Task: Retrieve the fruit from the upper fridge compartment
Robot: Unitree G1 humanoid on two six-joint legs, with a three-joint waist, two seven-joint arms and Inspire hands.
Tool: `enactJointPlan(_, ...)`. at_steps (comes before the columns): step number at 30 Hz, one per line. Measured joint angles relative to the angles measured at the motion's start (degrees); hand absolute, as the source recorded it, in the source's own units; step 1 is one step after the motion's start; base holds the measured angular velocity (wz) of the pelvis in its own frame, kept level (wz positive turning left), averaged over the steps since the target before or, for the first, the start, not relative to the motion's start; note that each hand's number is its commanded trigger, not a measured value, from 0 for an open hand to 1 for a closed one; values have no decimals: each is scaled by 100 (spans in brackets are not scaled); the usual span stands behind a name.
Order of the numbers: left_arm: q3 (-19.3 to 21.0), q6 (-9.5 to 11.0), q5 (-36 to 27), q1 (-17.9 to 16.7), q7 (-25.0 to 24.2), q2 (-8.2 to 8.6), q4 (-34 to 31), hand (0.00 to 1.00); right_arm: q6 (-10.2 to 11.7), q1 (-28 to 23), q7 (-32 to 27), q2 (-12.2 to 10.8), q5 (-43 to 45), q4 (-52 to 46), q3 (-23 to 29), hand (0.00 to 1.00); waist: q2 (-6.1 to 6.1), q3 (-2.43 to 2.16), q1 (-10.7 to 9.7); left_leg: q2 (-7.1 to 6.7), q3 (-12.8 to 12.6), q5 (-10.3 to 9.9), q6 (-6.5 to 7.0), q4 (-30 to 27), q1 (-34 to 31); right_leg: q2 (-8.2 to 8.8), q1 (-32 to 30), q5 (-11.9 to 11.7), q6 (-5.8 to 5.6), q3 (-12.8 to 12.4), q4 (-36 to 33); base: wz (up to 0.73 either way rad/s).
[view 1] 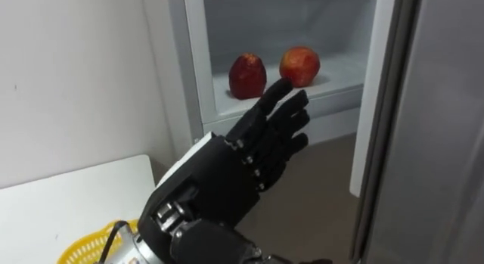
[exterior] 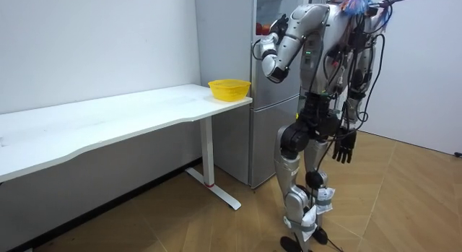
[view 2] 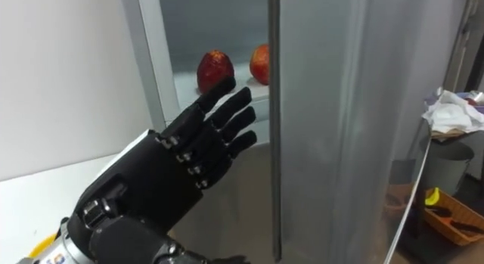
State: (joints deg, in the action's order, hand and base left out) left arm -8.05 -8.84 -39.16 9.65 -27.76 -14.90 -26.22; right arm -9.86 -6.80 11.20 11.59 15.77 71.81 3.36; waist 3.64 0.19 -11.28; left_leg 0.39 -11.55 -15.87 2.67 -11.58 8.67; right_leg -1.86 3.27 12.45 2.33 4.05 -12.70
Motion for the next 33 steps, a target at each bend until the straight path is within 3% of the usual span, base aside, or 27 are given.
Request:
enactJointPlan(9,-239,-119,56,104,-265,-67,5,0,29,-5,-8,216,-339,291,49,0,223,1,-357,25,-274,0,0,-2,22,-43,-43,-37,6,-285,14,-19)
enactJointPlan(12,-303,-123,38,352,-325,-187,98,0,7,-16,-14,213,-530,408,40,0,222,6,-448,34,-358,-1,-1,-3,57,-59,-37,-38,8,-348,12,-10)
enactJointPlan(16,-435,-125,37,626,-386,-227,266,0,-13,2,-21,215,-691,455,107,0,212,12,-577,37,-433,-2,-2,22,84,-67,-33,-45,-3,-403,8,-7)
enactJointPlan(26,-881,-248,-79,1287,-430,-146,543,0,-9,-12,-223,218,-1116,631,247,0,213,20,-889,27,-480,-2,-2,21,90,-82,-67,-52,-14,-529,50,-7)
enactJointPlan(29,-979,-283,-197,1402,-424,-126,614,0,-8,-6,-225,242,-1200,634,246,0,266,26,-1017,42,-479,-2,-2,23,97,-100,-26,-106,-8,-555,107,-7)
enactJointPlan(33,-1064,-283,-317,1593,-412,-97,662,0,-3,-12,-228,257,-1402,662,236,0,339,69,-1103,50,-481,-2,-2,28,95,-113,-37,-113,-4,-586,105,-4)
